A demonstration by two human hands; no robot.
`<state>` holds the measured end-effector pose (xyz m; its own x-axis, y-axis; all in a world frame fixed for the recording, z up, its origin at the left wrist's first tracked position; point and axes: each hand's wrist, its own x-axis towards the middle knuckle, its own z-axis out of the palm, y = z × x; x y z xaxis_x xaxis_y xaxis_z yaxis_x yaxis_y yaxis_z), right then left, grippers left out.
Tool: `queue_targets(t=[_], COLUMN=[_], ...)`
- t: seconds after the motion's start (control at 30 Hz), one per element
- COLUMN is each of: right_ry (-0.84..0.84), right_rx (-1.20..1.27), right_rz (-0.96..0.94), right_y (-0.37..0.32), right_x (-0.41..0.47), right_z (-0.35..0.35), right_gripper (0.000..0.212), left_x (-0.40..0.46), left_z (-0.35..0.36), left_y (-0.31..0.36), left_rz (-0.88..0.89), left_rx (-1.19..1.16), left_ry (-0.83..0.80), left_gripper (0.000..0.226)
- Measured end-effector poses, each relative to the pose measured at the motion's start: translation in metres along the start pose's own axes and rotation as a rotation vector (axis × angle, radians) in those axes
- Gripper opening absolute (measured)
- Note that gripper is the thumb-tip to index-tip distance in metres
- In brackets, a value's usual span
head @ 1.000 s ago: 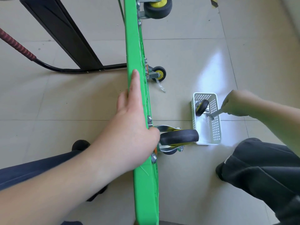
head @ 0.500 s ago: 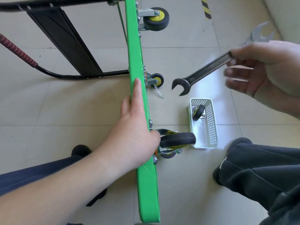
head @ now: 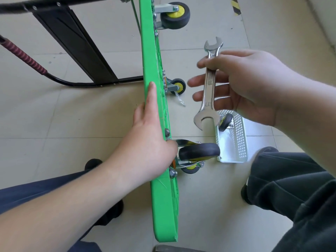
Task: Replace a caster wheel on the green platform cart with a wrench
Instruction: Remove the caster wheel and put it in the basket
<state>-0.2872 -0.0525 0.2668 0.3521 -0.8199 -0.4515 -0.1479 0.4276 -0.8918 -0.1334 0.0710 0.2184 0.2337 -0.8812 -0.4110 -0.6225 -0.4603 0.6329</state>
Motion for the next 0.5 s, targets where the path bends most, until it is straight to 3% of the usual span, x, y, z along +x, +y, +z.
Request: queue_targets(t=[0.17,0.27,0.5], right_ry=[0.018,0.003,-0.142], right_rx=[-0.126,-0.189,-0.056], right_rz=[-0.058,0.002,0.105], right_y=[0.006,0.011,0.016], right_x=[0.0,0.004,0.005], right_z=[0.005,0.005,0.007], right_gripper=[0.018,0.018,0.022], left_x=[-0.003,-0.008,-0.033], left_z=[0.001,0.001,0.003], left_y=[0.002,0.005,0.01], left_rz=[-0.016,-0.032,-0.073], left_rx=[0.016,0.019,0.012], left_ry=[0.012,0.012,-0.079], left_gripper=[0.114,0.113,0.119])
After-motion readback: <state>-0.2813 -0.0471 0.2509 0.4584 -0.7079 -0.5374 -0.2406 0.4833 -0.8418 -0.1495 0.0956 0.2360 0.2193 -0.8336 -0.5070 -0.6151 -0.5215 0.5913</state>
